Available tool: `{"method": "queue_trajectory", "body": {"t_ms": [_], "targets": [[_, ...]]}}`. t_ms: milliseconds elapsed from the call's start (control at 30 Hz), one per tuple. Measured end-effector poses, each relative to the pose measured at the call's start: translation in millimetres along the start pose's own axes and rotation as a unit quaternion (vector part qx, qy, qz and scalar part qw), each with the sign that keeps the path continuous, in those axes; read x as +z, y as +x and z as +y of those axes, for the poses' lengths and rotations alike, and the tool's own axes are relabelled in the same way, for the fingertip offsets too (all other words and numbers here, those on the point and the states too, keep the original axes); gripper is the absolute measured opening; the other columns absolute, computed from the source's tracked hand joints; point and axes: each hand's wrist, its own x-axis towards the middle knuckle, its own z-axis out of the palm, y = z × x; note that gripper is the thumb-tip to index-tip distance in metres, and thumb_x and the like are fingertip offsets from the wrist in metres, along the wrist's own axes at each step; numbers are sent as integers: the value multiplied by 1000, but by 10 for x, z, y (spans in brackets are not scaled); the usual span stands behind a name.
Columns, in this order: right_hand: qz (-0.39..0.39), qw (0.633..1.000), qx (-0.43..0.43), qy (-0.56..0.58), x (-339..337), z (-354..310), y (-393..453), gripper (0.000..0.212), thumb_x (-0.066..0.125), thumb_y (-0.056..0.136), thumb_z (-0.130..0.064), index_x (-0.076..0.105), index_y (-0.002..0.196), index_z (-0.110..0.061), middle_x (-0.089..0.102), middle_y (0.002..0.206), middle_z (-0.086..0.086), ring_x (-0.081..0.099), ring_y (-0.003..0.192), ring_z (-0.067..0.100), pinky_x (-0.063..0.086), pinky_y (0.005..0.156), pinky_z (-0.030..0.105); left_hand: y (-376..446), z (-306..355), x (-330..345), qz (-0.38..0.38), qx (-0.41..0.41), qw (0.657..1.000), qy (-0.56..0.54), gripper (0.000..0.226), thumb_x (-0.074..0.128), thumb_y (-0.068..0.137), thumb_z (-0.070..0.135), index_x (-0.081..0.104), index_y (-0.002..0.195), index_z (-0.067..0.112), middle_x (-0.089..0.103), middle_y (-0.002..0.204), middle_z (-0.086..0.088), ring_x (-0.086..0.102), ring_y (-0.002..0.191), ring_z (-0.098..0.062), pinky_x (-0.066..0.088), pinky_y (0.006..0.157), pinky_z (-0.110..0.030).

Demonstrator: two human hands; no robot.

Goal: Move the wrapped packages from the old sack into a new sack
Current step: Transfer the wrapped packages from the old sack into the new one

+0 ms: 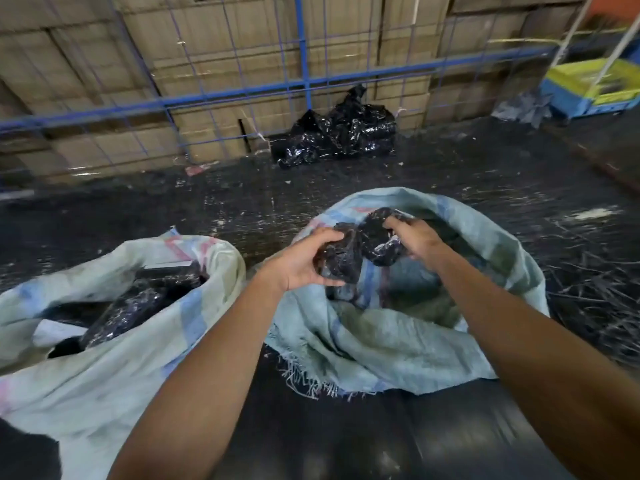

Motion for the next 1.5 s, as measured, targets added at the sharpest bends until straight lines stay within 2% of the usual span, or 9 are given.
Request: {"method": "queue_trajectory", "body": {"t_ms": [133, 233, 433, 567, 767, 1033, 1300, 1400, 1500], "targets": [[-80, 996, 10, 36, 301, -467, -238, 57, 67, 58, -59, 68, 95, -16, 71, 75, 0, 67, 70, 22, 52, 67, 34, -736, 145, -704, -5, 51, 998, -39, 35, 65, 82, 31, 63, 115, 22, 74, 111, -7, 70, 103, -29, 59, 78, -54], [-182, 978, 6, 99, 787, -899, -465, 27, 64, 77, -47, 60, 85, -22, 61, 55, -4, 55, 47, 12, 34, 47, 20, -1181, 192, -1357, 67, 87, 990, -90, 38, 66, 81, 32, 64, 118, 21, 72, 116, -8, 69, 105, -30, 55, 88, -57], [-304, 935, -33, 178, 2431, -1707, -909, 24, 71, 87, -34, 65, 107, -22, 67, 101, 2, 65, 82, 16, 56, 59, 27, -1939, -5, -2569, 397, 153, 904, -45, 32, 72, 86, 36, 51, 109, 28, 66, 107, -4, 67, 90, -23, 60, 77, -49], [-290, 938, -51, 185, 3436, -1943, -1251, 42, 69, 91, -36, 49, 124, -21, 53, 122, -3, 56, 111, 19, 61, 81, 39, -1991, -444, -3613, 558, 105, 808, 160, 70, 73, 49, 71, 49, 111, 48, 68, 113, -8, 66, 105, -32, 55, 93, -52], [-233, 956, -174, 26, 4143, -2102, -1385, 27, 52, 97, -43, 45, 114, -23, 60, 98, 2, 61, 90, 19, 58, 58, 31, -2201, -751, -3867, 421, -128, 746, 499, 88, 53, 73, 77, 31, 151, 43, 33, 157, -17, 27, 145, -40, 20, 120, -48], [-286, 873, -274, -284, 4297, -2013, -1173, 64, 26, 102, -57, 15, 157, -25, 34, 157, 8, 38, 139, 33, 34, 111, 43, -2353, -856, -3957, 412, -95, 779, 463, 85, 69, 85, 49, 26, 156, 33, 25, 159, -18, 22, 146, -39, 25, 118, -48], [-210, 894, -349, -188, 3811, -1836, -1015, 32, 45, 102, -27, 64, 128, -24, 63, 130, 1, 60, 117, 22, 44, 99, 29, -2092, -188, -3165, 483, 181, 747, 420, 26, 62, 88, 15, 69, 113, 17, 53, 124, -11, 54, 118, -28, 43, 105, -39], [-101, 930, -346, -72, 3147, -1572, -878, 28, 53, 93, -10, 73, 82, -27, 71, 80, -10, 65, 66, 6, 47, 69, 24, -1769, -75, -2520, 417, 299, 739, 436, 13, 61, 87, 6, 72, 88, 11, 62, 93, -6, 61, 88, -23, 50, 87, -34], [21, 938, -347, -1, 2367, -1086, -679, 32, 48, 87, -3, 65, 68, -23, 65, 67, -11, 58, 62, 8, 45, 66, 26, -1343, -116, -1850, 289, 345, 759, 470, 15, 58, 86, 7, 72, 83, 10, 70, 85, -4, 61, 76, -17, 50, 80, -33]]}}
